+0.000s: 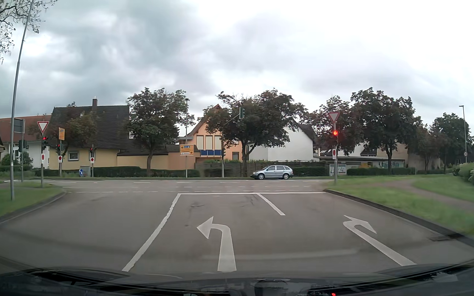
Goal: Follow the waypoints while adhering to traffic rules and regulations
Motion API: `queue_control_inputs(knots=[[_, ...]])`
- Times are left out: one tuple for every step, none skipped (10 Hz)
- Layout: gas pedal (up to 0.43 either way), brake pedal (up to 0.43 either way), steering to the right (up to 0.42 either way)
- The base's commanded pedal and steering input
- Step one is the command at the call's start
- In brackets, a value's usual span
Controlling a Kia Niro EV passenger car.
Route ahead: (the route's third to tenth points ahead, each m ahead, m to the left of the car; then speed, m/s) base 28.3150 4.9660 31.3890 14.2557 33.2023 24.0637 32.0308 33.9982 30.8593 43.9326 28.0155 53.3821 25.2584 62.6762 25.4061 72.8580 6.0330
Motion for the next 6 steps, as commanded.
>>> queue_control_inputs(knots=[[0.0, 0.152, -0.066], [0.0, 0.159, -0.064], [0.0, 0.177, -0.06], [0.0, 0.189, -0.056], [0.0, 0.195, -0.054], [0.0, 0.201, -0.051]])
